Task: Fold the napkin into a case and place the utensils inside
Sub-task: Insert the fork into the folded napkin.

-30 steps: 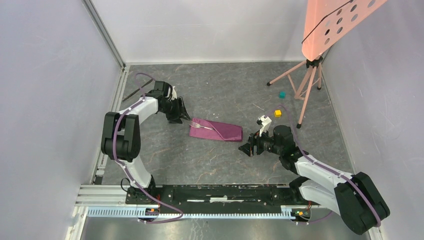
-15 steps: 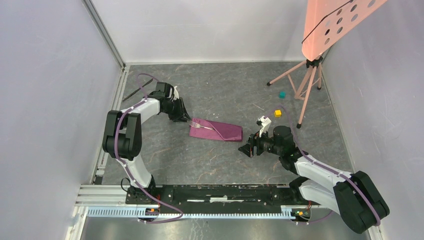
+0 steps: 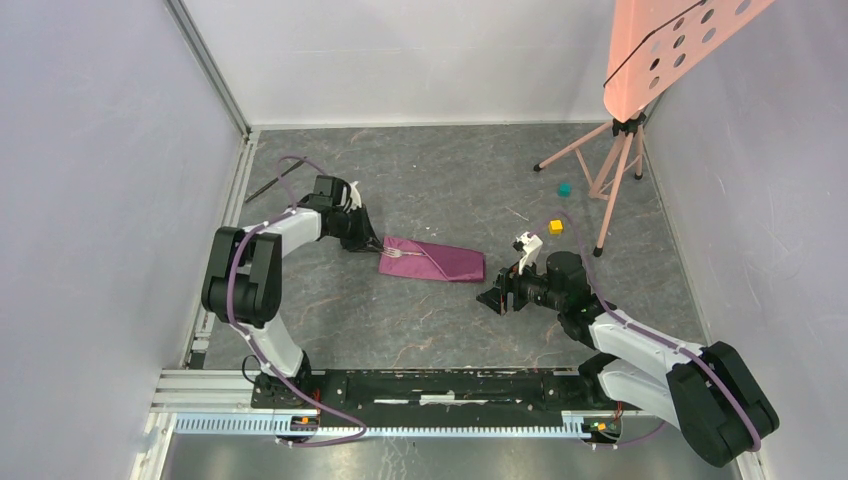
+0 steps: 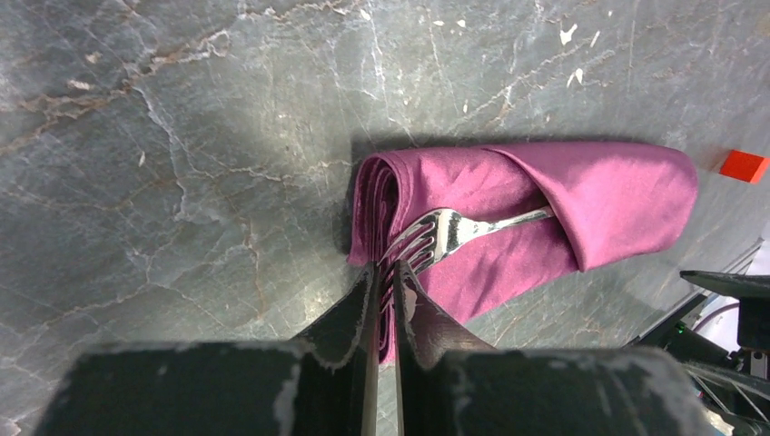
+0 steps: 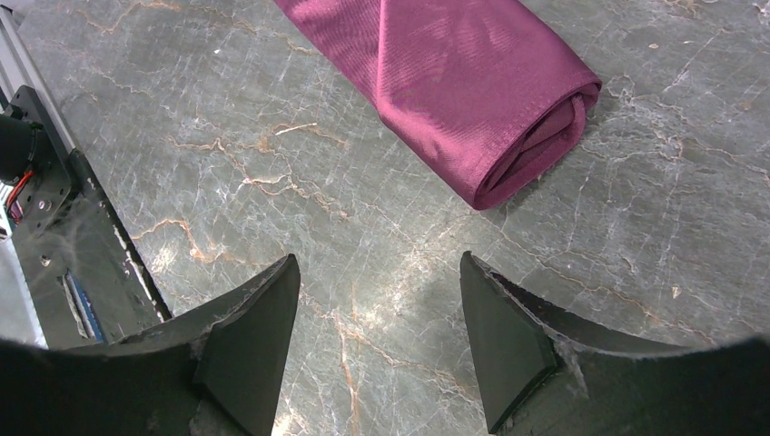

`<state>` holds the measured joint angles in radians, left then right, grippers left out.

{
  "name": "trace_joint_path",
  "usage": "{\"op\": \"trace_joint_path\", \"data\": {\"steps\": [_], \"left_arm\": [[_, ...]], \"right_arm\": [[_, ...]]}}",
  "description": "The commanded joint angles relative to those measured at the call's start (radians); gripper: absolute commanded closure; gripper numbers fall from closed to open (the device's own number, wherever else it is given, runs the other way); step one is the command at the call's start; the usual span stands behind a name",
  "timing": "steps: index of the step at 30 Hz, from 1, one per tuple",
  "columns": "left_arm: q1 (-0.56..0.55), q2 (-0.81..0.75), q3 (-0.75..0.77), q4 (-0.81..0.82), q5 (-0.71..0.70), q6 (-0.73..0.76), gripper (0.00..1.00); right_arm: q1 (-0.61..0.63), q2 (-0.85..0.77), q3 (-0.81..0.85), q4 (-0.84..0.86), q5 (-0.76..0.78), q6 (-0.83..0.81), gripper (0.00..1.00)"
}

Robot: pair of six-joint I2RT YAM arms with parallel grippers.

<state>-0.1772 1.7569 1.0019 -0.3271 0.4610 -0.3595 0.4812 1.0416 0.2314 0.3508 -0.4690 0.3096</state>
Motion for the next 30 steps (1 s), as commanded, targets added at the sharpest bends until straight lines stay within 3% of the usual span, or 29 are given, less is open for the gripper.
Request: {"op": "trace_joint_path", "data": {"steps": [1,10,18,30], "left_arm": [[-0.002,-0.077,-0.04,0.077,0.006,-0.012,0.88],[-0.004,-0.141,-0.056,0.077,0.015,-0.041,0.94],[-0.043,-0.104,-0.048,0.112,0.036,-0.093,0.97],[-0.07,-0.038,-0.087,0.282,0.122,-0.18,0.98]], "right_arm": [[-0.004,0.003,-0.01,0.054,-0.002,0.0,0.29],[-0.004,0.017,-0.011,0.066,-0.009,0.005,0.29],[-0.005,0.024,-0.01,0.069,-0.008,0.007,0.29],[-0.005,0.034,-0.011,0.071,-0.013,0.01,0.29]]}}
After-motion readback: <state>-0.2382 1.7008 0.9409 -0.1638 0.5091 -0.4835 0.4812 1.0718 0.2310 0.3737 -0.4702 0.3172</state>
